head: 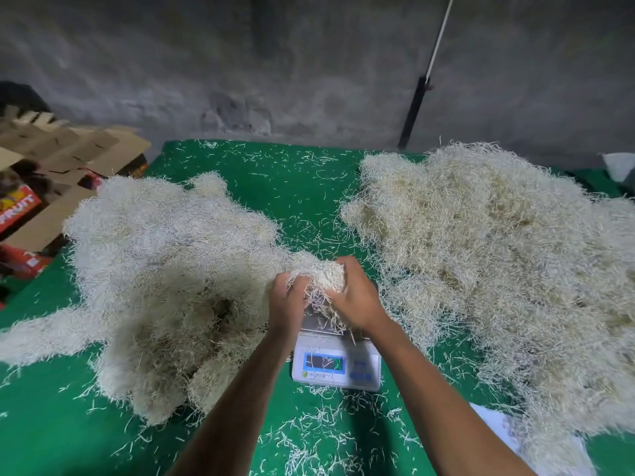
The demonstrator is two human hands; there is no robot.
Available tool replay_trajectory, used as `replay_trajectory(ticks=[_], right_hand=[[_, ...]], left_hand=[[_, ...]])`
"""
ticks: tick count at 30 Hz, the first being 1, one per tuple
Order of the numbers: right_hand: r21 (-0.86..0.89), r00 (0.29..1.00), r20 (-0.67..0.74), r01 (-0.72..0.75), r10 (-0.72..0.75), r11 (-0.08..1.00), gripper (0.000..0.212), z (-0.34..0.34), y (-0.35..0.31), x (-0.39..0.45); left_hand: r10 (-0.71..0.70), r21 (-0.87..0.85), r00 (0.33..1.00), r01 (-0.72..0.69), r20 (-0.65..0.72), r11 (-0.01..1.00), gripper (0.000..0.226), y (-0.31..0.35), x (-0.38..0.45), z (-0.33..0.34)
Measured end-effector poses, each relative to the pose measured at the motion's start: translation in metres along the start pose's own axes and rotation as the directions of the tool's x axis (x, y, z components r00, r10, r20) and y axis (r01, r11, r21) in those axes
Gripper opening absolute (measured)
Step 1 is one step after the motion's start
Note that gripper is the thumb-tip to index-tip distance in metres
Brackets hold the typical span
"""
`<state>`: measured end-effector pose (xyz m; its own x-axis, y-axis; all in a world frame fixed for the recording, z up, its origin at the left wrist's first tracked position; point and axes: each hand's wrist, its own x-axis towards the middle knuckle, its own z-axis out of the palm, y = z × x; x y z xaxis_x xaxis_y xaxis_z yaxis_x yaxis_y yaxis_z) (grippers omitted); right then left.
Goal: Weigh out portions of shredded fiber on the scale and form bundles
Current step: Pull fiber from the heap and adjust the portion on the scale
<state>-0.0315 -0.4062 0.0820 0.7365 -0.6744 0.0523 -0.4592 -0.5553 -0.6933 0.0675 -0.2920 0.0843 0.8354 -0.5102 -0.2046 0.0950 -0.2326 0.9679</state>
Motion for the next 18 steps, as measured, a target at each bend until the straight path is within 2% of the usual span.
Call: replay_trajectory(ticks=[2, 4, 7, 9, 11, 12, 15, 17, 18], right_hand=[[0.085, 0.999, 0.035, -0.030, 0.027, 0.996, 0.053, -0.001, 0.004, -0.005], [0.208, 0.996, 0.066, -0.075, 0.062, 0.975, 0.054, -0.003, 0.005, -0.010], [0.363, 0.982, 0.087, -0.187, 0.167, 0.913, 0.050, -0.007, 0.007, -0.013], [0.425, 0.953, 0.118, -0.302, 0.278, 0.853, 0.062, -0.009, 0.010, -0.012], [0.491, 0.941, 0.114, -0.331, 0.318, 0.806, 0.063, -0.009, 0.013, -0.010], [0.526, 0.939, 0.067, -0.319, 0.336, 0.788, 0.059, -0.009, 0.014, -0.010], [0.646, 0.880, -0.007, -0.359, 0.475, 0.674, 0.033, -0.008, 0.027, 0.000], [0.693, 0.814, -0.024, -0.405, 0.581, 0.596, 0.035, -0.015, 0.039, 0.009], [0.700, 0.795, -0.033, -0.414, 0.605, 0.582, 0.048, -0.020, 0.042, 0.012]], left_hand=[[-0.056, -0.075, 0.998, 0.058, 0.027, 0.996, 0.068, 0.003, 0.001, 0.004], [-0.068, -0.088, 0.996, 0.073, 0.056, 0.993, 0.074, 0.004, 0.002, 0.007], [0.083, 0.059, 0.980, -0.096, 0.181, 0.994, 0.072, 0.007, -0.002, 0.008], [0.093, 0.159, 0.967, -0.133, 0.235, 0.978, 0.070, 0.006, -0.002, 0.010], [0.083, 0.170, 0.971, -0.123, 0.225, 0.978, 0.068, 0.008, -0.003, 0.012], [0.084, 0.167, 0.972, -0.123, 0.221, 0.978, 0.062, 0.010, -0.004, 0.014], [0.111, 0.107, 0.969, -0.137, 0.220, 0.985, 0.020, 0.012, -0.008, 0.021], [0.097, 0.033, 0.977, -0.105, 0.190, 0.994, 0.018, 0.010, -0.008, 0.020], [0.081, 0.003, 0.983, -0.083, 0.162, 0.997, 0.020, 0.011, -0.008, 0.018]])
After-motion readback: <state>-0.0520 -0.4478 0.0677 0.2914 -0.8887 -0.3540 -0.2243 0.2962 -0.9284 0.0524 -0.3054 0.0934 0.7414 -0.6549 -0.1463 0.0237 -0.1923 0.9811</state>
